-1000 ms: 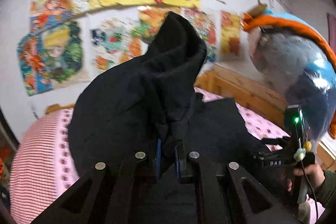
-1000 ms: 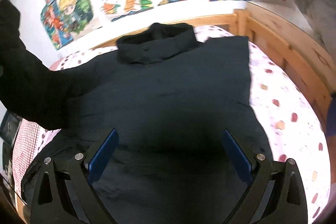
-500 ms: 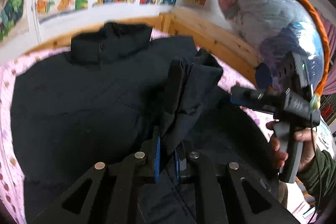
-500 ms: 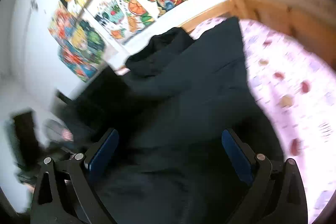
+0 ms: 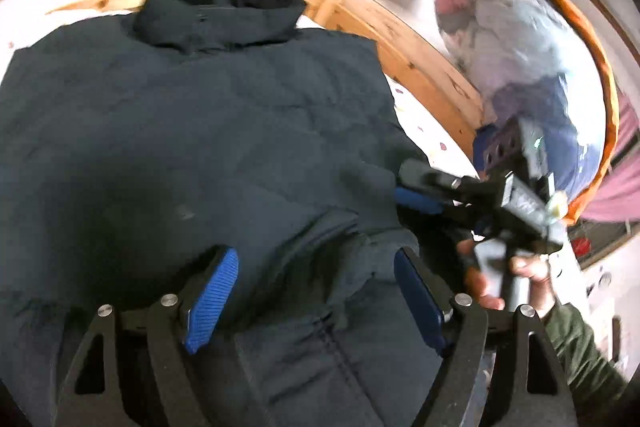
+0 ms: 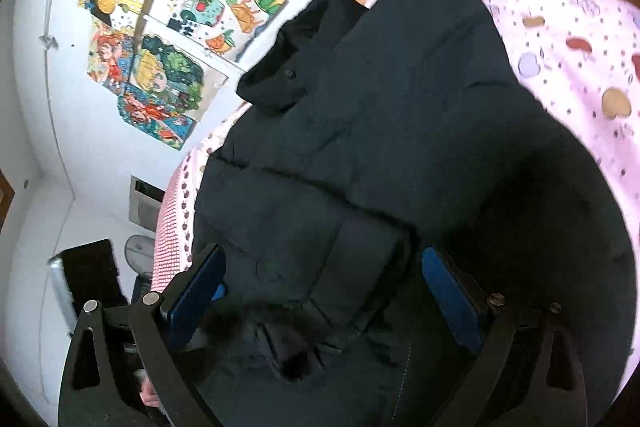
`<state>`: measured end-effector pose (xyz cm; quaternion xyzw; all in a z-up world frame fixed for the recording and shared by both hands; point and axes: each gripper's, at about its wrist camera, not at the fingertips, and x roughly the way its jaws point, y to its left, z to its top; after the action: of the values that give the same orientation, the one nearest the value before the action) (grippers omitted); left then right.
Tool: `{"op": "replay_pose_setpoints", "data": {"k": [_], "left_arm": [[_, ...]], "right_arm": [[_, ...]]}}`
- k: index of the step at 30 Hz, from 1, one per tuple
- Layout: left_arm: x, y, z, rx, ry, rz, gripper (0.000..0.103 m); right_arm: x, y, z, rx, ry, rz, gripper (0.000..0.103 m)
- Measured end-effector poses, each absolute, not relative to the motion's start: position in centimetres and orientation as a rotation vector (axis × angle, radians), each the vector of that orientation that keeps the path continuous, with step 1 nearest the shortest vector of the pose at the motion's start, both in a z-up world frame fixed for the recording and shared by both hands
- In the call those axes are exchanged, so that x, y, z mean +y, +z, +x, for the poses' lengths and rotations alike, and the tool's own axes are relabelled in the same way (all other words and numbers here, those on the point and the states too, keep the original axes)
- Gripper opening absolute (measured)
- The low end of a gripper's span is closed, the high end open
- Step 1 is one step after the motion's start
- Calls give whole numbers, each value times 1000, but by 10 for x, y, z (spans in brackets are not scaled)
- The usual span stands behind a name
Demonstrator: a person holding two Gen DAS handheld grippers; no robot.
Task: Fold large clothes
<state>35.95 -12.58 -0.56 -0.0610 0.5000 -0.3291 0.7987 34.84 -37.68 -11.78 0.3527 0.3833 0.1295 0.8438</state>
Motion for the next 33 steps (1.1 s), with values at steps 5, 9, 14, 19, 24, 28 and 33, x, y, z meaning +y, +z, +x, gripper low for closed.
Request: {"op": "replay_pose_setpoints", "data": {"k": [5,9,14,19,24,28,33], "left_arm": [[-61,11,360,1045,-573,-144,81],[-7,28,369,978,-388,-107,86],[52,42,376,911,-247,-116,88],[57,39,389,884,-203,-97,88],[27,26,414,885,-219,-60,88],[-7,11,438,892,-227,5,88],[-42,-11,459,934,-267,55,88]], "right_arm": [[-363,-125,349,877,215,686,82],[-357,-129,351,944,204,686,35],[-347,-109,339,903,197,618,4],[-357,-31,321,677,117,474,3],[-385,-6,328,628,12,476,3],[-398,-36,348,712,-64,469,3],[-400,-71,355,788,-173,350,14]]}}
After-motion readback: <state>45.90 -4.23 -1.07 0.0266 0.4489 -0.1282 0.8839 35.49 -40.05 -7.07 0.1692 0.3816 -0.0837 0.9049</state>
